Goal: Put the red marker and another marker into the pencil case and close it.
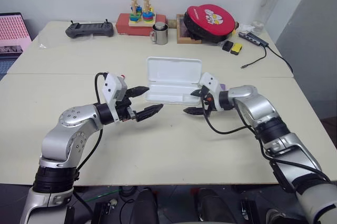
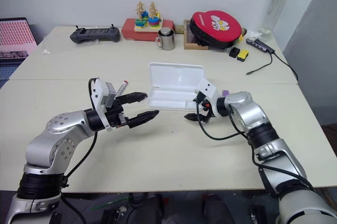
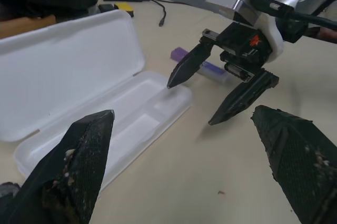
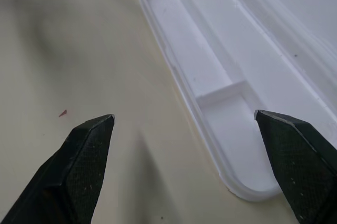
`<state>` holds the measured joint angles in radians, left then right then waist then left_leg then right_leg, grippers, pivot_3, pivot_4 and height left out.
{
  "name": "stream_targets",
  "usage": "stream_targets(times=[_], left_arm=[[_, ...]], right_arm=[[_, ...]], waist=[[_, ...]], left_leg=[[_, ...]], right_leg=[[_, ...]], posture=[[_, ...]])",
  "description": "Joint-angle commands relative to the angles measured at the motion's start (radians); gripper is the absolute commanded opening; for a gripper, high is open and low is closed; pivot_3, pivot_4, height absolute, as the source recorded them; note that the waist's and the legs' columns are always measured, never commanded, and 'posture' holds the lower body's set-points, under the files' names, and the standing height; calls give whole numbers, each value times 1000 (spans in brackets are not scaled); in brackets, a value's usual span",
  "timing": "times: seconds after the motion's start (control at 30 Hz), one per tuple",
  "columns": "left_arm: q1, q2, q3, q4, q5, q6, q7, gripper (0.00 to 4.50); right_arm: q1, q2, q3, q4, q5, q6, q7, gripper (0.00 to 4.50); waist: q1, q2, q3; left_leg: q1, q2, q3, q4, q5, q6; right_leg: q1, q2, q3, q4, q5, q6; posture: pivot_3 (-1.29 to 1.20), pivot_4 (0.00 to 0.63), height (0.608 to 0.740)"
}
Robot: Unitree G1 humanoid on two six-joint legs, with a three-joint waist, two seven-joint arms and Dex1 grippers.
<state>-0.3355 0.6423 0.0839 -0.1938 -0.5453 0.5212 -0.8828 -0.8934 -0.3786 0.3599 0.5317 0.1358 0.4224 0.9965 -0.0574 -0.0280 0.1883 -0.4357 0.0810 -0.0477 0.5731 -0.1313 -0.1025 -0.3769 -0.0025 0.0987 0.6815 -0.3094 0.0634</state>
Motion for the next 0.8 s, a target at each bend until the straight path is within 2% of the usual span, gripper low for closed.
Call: stream_targets(times=[0.03, 0.23, 0.4, 0.57, 0.7, 0.8], left_arm=[[-2, 0, 44, -53, -25, 3, 23, 4500], [3, -1, 44, -65, -22, 12, 35, 4500], [-3, 1, 43, -59, -16, 10, 39, 4500], [-6, 2, 45, -63, -20, 14, 45, 4500], [9, 10, 54, -74, -23, 20, 46, 4500], [22, 23, 75, -61, -21, 22, 49, 4500]], right_arm=[[-60, 30, 12, 112, -49, -47, 34, 3976], [-107, 70, -1, 265, -109, -126, 13, 2467], [-125, 89, -25, 306, -121, -184, 22, 1094], [-121, 103, -46, 310, -125, -199, 23, 12], [-95, 105, -60, 269, -119, -285, 33, 12], [-2, 75, -26, 97, -89, -270, 147, 12]], waist=[[0, 0, 0], [2, 0, 0], [0, 0, 0], [0, 0, 0], [0, 0, 0], [1, 0, 0]], left_leg=[[0, 0, 0, 0, 0, 0], [0, 0, 0, 1, 0, 0], [0, 0, -1, 1, 0, 0], [0, 0, -1, 0, 0, 0], [0, 0, -1, 0, 0, 0], [0, 0, -1, 0, 0, 0]], right_leg=[[0, 0, 0, 0, 0, 0], [1, 0, 0, 0, 0, 0], [1, 0, 0, 0, 0, 0], [1, 0, 0, 0, 0, 0], [1, 0, 0, 0, 0, 0], [0, 0, 0, 0, 0, 0]], posture=[[0, 150, 740], [0, 150, 740], [0, 150, 740], [0, 150, 740], [0, 150, 740], [0, 150, 740]])
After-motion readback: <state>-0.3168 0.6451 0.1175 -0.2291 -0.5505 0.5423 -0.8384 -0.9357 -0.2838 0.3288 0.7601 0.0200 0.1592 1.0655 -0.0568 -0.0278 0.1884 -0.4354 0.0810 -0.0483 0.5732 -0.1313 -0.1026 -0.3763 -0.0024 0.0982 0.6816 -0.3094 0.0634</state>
